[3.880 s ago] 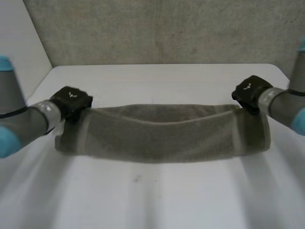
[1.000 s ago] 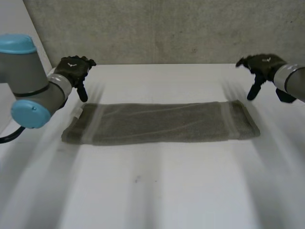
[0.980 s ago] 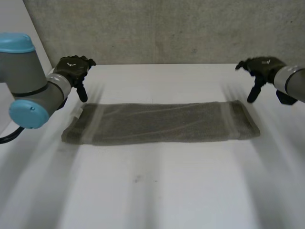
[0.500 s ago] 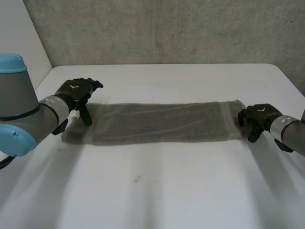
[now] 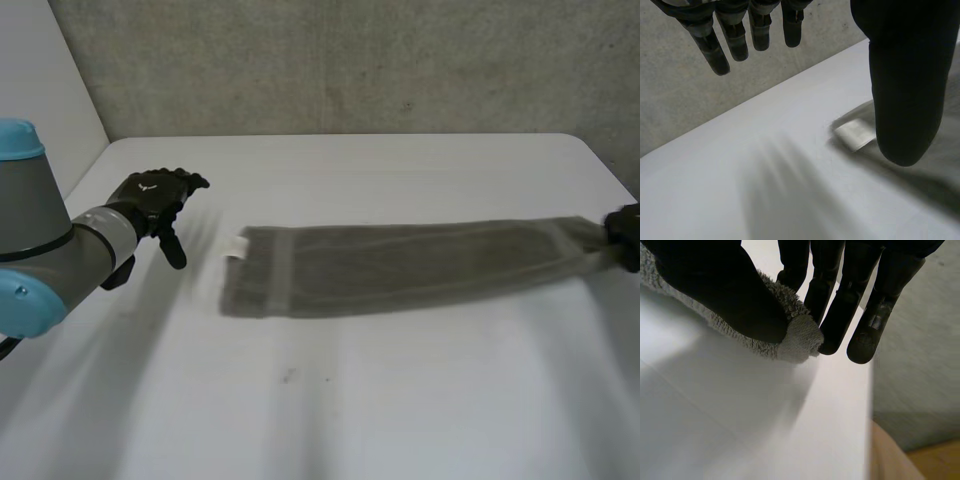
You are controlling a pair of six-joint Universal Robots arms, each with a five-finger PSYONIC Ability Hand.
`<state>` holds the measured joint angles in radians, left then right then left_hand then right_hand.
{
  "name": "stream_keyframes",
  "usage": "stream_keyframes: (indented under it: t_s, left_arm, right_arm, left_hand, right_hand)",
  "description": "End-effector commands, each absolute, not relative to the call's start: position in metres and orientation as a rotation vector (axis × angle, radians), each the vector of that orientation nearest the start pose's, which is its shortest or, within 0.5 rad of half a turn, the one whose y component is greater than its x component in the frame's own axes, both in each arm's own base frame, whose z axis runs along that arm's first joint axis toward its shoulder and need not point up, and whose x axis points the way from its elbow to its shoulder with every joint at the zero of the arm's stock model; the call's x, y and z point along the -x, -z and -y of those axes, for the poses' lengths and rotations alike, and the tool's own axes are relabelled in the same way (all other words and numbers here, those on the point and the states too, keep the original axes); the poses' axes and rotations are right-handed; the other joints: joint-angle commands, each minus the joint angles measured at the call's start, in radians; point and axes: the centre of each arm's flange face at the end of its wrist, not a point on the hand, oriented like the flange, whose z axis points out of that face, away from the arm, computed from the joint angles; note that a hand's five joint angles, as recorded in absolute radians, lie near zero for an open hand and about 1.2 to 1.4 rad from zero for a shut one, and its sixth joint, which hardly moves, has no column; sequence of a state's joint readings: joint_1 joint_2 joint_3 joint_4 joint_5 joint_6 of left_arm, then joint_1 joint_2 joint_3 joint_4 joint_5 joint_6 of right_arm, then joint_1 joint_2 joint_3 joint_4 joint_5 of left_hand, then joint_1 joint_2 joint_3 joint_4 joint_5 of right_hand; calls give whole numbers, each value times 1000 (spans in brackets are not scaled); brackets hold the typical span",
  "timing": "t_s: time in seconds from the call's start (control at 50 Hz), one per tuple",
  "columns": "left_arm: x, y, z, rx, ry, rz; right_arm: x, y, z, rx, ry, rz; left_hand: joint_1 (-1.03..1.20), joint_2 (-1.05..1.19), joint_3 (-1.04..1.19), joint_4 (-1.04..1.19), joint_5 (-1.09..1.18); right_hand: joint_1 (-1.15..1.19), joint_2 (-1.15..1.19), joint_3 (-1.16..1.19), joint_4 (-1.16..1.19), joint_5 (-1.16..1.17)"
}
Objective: Fold the towel.
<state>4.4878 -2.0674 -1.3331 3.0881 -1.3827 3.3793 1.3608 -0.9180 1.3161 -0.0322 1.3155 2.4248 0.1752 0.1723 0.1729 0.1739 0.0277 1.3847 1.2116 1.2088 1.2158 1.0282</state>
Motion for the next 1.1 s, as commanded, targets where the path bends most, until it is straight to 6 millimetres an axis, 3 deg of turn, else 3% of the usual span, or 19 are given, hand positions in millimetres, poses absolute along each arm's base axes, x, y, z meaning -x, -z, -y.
stream_keyframes:
  t_s: [0.02, 0.1, 0.14, 0.2, 0.22, 0.24, 0.26, 0.3, 0.32, 0.36, 0.48, 0.52, 0.62, 0.72, 0.76, 0.8, 0.9, 1.02, 1.1]
  left_arm:
    - [223, -205, 336, -763, 1927, -2538]
    - [222, -206, 334, -763, 1929, -2537]
    - [222, -208, 332, -764, 1939, -2529]
    - [222, -208, 331, -764, 1937, -2531]
    - [222, -208, 330, -762, 1940, -2530]
    - [222, -209, 329, -762, 1942, -2529]
    - [222, -209, 329, -762, 1942, -2529]
    - [221, -211, 327, -761, 1951, -2521]
    - [221, -211, 327, -761, 1951, -2521]
    - [221, -212, 325, -760, 1967, -2508]
    - [220, -209, 323, -756, 1968, -2506]
    - [219, -208, 323, -754, 1965, -2507]
    - [218, -206, 324, -749, 1967, -2506]
    - [217, -205, 324, -747, 1962, -2509]
    - [217, -205, 324, -747, 1964, -2507]
    - [217, -205, 324, -747, 1964, -2507]
    - [219, -206, 323, -753, 1973, -2501]
    - [221, -205, 322, -762, 1975, -2502]
    - [222, -204, 321, -766, 1977, -2504]
  right_arm:
    - [-46, -182, 427, 1037, 2007, -2731]
    - [-74, -212, 429, 1055, 2130, -2599]
    - [-132, -239, 422, 1106, 2215, -2375]
    - [-164, -248, 416, 1132, 2231, -2265]
    - [-198, -252, 406, 1172, 2223, -2161]
    - [-230, -250, 394, 1214, 2196, -2072]
    - [-230, -250, 394, 1214, 2196, -2071]
    - [-297, -247, 359, 1326, 2135, -1878]
    - [-298, -247, 359, 1327, 2134, -1877]
    - [-357, -233, 319, 1422, 2046, -1718]
    - [-414, -197, 272, 1500, 1898, -1600]
    - [-435, -168, 255, 1518, 1812, -1589]
    - [-453, -140, 234, 1539, 1718, -1579]
    - [-451, -149, 229, 1494, 1678, -1608]
    - [-443, -174, 229, 1402, 1661, -1637]
    - [-443, -174, 229, 1402, 1661, -1637]
    - [-373, -215, 281, 1159, 1709, -1838]
    - [-325, -204, 295, 1093, 1667, -2010]
    - [-287, -176, 297, 1058, 1567, -2160]
  left_hand:
    - [6, 9, 8, 7, -21]
    - [6, 9, 8, 7, -21]
    - [6, 9, 8, 7, -21]
    - [3, 6, 5, 4, -24]
    - [3, 6, 5, 4, -24]
    - [3, 6, 5, 4, -24]
    - [3, 6, 5, 4, -24]
    - [3, 6, 5, 4, -24]
    - [3, 6, 5, 4, -24]
    - [3, 6, 5, 4, -24]
    - [3, 6, 5, 4, -24]
    - [3, 6, 5, 4, -24]
    - [3, 6, 5, 4, -24]
    - [3, 6, 5, 4, -24]
    - [3, 6, 5, 4, -24]
    - [3, 6, 5, 4, -24]
    - [3, 6, 5, 4, -24]
    - [3, 6, 5, 4, -24]
    - [3, 6, 5, 4, -24]
  right_hand:
    - [12, 185, 187, 180, 194]
    - [12, 185, 187, 180, 194]
    - [12, 185, 187, 180, 194]
    - [12, 185, 187, 180, 194]
    - [12, 185, 187, 180, 194]
    - [12, 185, 187, 180, 194]
    - [12, 185, 187, 180, 194]
    - [12, 185, 187, 180, 194]
    - [12, 185, 187, 180, 194]
    - [12, 185, 187, 180, 194]
    - [12, 185, 187, 180, 194]
    - [12, 185, 187, 180, 194]
    - [12, 185, 187, 180, 194]
    - [10, 183, 186, 179, 192]
    - [-1210, -1037, -1034, -1041, -1028]
    - [-1210, -1037, -1034, -1041, -1028]
    - [-1210, -1037, -1034, -1041, -1028]
    - [-1210, -1037, -1034, -1041, -1028]
    - [-1210, -1037, -1034, -1041, -1028]
